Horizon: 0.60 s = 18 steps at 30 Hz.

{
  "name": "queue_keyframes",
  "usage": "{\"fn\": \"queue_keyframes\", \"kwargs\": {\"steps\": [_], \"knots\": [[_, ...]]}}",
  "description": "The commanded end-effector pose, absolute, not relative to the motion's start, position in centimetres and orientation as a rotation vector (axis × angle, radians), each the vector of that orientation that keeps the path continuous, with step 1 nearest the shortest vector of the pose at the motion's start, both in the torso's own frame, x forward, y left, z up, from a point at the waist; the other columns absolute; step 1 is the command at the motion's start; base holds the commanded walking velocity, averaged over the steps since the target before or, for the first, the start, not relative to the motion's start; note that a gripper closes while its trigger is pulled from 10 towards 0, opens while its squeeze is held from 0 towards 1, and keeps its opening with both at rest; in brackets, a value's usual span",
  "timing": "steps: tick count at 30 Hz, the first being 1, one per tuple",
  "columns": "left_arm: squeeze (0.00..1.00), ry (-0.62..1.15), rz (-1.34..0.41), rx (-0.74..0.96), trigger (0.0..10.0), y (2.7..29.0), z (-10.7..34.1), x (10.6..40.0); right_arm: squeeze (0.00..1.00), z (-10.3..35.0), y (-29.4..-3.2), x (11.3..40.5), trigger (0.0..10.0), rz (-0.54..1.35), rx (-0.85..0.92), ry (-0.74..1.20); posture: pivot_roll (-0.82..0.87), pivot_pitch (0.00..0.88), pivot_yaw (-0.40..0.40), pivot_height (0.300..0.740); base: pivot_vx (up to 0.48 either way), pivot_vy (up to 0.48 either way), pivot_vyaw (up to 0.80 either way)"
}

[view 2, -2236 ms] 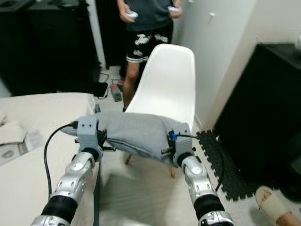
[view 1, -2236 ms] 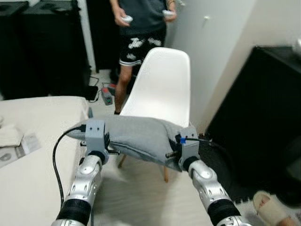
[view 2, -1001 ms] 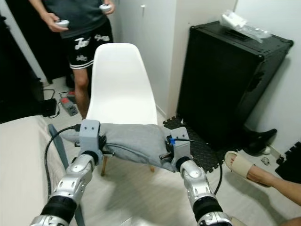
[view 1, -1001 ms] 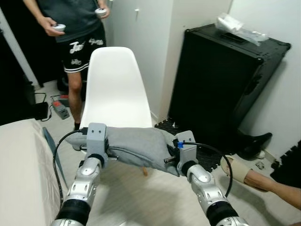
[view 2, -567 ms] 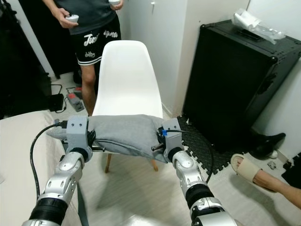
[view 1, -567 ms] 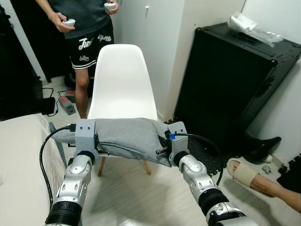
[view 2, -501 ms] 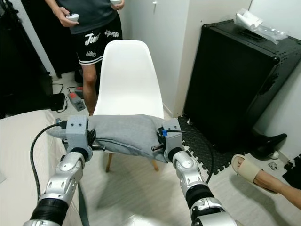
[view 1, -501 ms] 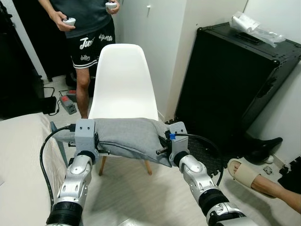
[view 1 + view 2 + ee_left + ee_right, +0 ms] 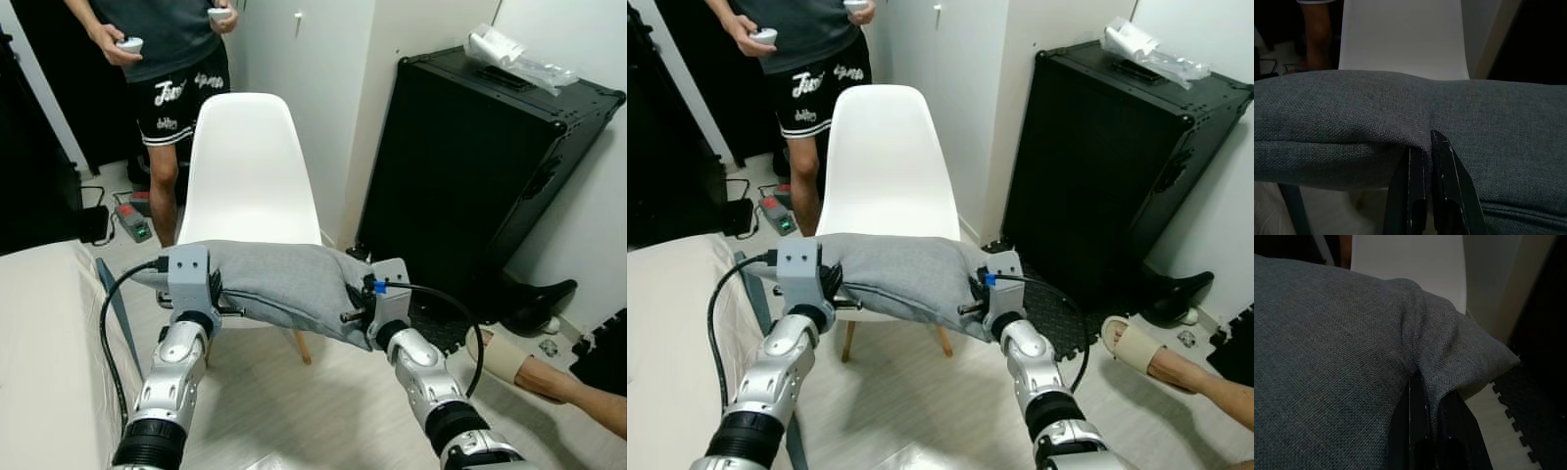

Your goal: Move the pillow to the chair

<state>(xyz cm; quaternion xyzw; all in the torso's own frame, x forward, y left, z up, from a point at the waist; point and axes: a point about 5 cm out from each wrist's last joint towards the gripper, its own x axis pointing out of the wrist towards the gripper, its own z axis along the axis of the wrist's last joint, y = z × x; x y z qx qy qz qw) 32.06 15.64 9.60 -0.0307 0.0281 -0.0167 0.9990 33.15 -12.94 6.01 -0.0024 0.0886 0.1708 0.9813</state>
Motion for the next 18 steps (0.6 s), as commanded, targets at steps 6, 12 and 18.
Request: {"fn": "queue_keyframes", "kwargs": {"steps": [6,12,18], "knots": [[0.0,0.008,-0.056,-0.066,10.0,15.29,10.4,32.45,0.0,6.93,-12.29,33.6,10.0,0.373,-0.007,0.131,0.02,0.062,-0.002,0.74,0.323,0.0,0.0],[0.0,0.005,-0.056,-0.073,10.0,15.15,10.43,32.5,0.0,6.91,-12.41,33.6,10.0,0.377,-0.014,0.133,0.02,0.062,-0.005,0.74,0.326,0.0,0.0],[0.0,0.002,-0.061,-0.077,10.0,15.01,10.49,32.66,0.0,6.94,-12.63,33.62,10.0,0.378,-0.021,0.134,0.01,0.063,-0.009,0.74,0.327,0.0,0.0]]}}
